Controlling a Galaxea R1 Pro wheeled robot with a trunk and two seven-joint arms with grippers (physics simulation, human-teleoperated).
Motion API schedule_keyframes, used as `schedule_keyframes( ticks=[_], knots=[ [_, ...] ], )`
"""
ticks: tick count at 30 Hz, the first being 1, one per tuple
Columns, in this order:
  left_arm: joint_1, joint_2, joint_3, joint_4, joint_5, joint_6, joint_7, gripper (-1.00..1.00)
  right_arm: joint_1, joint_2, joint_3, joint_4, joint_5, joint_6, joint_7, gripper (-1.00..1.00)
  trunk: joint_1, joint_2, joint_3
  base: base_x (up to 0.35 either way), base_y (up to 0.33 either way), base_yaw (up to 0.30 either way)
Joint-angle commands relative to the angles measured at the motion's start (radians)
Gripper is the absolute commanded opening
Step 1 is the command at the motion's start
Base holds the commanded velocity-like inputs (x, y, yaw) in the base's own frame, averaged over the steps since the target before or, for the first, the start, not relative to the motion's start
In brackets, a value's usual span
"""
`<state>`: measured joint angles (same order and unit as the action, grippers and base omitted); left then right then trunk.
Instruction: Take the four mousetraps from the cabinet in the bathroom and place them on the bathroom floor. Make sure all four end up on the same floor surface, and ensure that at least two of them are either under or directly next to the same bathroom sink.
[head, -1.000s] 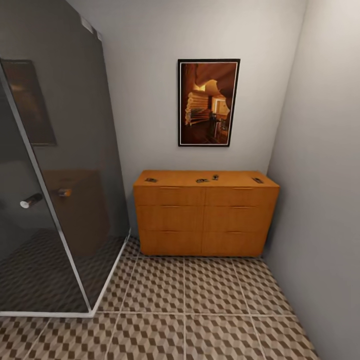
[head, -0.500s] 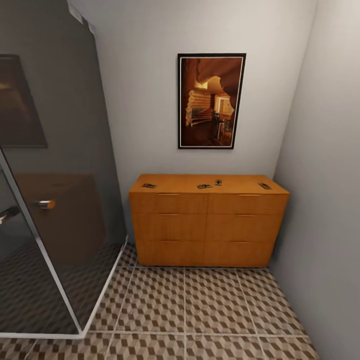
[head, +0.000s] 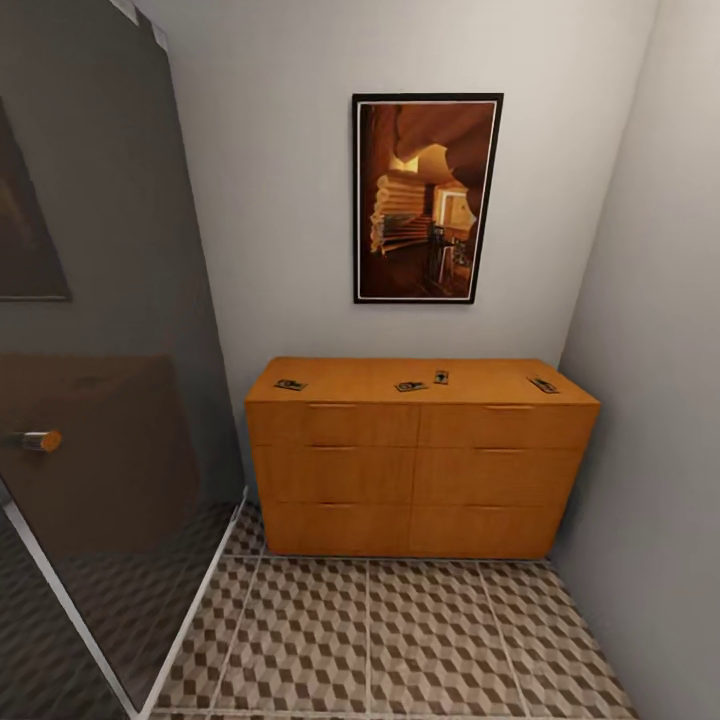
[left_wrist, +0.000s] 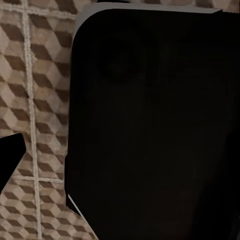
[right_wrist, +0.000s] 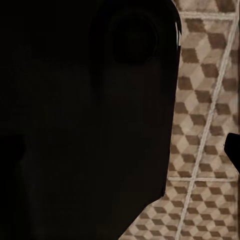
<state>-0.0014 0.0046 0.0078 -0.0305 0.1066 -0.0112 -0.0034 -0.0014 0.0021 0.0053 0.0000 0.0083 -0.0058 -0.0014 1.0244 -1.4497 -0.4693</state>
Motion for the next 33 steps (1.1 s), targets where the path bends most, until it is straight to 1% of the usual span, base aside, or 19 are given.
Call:
schedule_keyframes(
  ticks=[1,33],
  knots=[
    [0.000,0.000,0.000,0.000,0.010,-0.001,-0.001,1.00,0.000,0.000,0.001,0.000,0.001,-0.001,0.000,1.00,0.001,0.000,-0.001,0.318,-0.083,0.000],
    [0.000,0.000,0.000,0.000,0.010,-0.006,-0.001,1.00,0.000,-0.001,0.001,0.000,0.002,0.000,0.000,1.00,0.001,0.000,-0.001,0.318,-0.101,0.000]
  ],
)
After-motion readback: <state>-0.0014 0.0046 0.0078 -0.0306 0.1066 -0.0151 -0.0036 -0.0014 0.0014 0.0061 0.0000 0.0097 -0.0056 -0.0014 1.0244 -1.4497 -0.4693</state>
